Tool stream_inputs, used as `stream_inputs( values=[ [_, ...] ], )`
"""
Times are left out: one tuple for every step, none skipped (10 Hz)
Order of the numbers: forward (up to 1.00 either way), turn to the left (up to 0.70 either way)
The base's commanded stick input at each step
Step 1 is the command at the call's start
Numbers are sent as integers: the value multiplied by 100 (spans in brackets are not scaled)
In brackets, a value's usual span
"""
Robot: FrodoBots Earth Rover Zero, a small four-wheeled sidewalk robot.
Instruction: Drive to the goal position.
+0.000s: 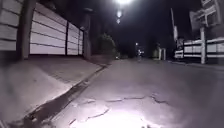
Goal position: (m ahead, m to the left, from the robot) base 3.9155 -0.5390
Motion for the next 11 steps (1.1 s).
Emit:
stream_inputs(
  values=[
    [70,-13],
    [70,-5],
    [70,0],
    [70,0],
    [70,0],
    [70,0],
    [70,0],
    [70,0],
    [70,0],
    [70,0],
    [70,0]
  ],
)
